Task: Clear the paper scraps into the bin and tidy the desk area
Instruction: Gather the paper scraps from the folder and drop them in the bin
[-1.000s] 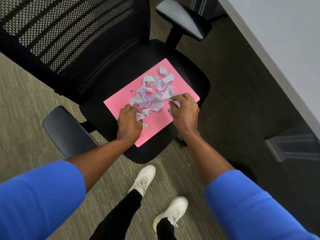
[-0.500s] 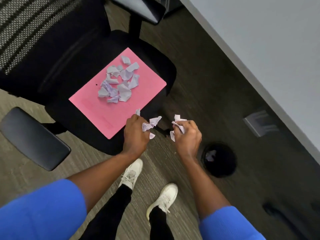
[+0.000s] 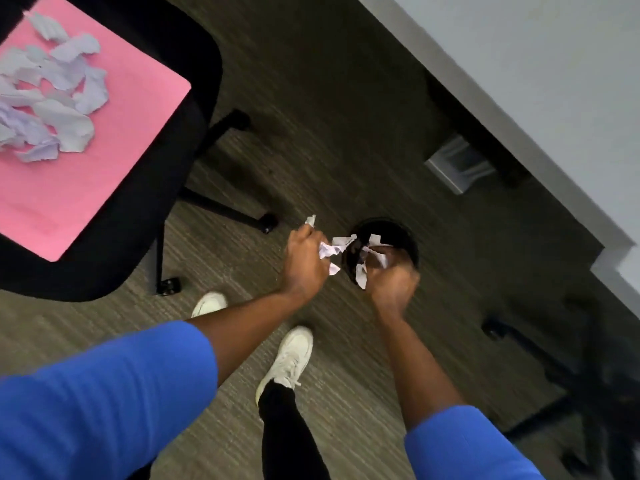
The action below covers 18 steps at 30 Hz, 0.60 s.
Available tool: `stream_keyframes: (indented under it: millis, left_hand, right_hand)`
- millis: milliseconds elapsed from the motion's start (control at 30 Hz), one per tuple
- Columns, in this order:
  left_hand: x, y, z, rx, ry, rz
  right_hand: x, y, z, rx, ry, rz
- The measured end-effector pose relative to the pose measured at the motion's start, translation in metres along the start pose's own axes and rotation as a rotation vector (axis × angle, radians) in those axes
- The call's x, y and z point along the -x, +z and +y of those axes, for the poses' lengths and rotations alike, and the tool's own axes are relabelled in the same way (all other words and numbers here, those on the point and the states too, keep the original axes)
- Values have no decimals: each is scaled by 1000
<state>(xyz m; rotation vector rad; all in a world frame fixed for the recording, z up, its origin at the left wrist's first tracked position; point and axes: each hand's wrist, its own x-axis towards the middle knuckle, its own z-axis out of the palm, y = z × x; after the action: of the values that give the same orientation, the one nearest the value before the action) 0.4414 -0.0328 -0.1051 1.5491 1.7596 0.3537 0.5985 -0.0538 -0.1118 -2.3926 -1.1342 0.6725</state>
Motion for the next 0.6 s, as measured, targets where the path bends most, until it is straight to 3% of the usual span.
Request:
stream_keyframes:
  millis: [133, 300, 433, 600]
  left_hand:
    - [-20, 65, 8, -27, -25, -92]
    - [-49, 128, 23, 5, 38, -106]
    - [-68, 172, 21, 1, 87, -176]
    - [-84, 209, 14, 3, 88, -127]
  right_hand:
    - [-33, 8, 43, -19, 126, -21]
    - [-67, 21, 88, 4, 69, 21]
    - [-99, 31, 112, 12, 134, -7]
    - [-127, 47, 135, 4, 179, -41]
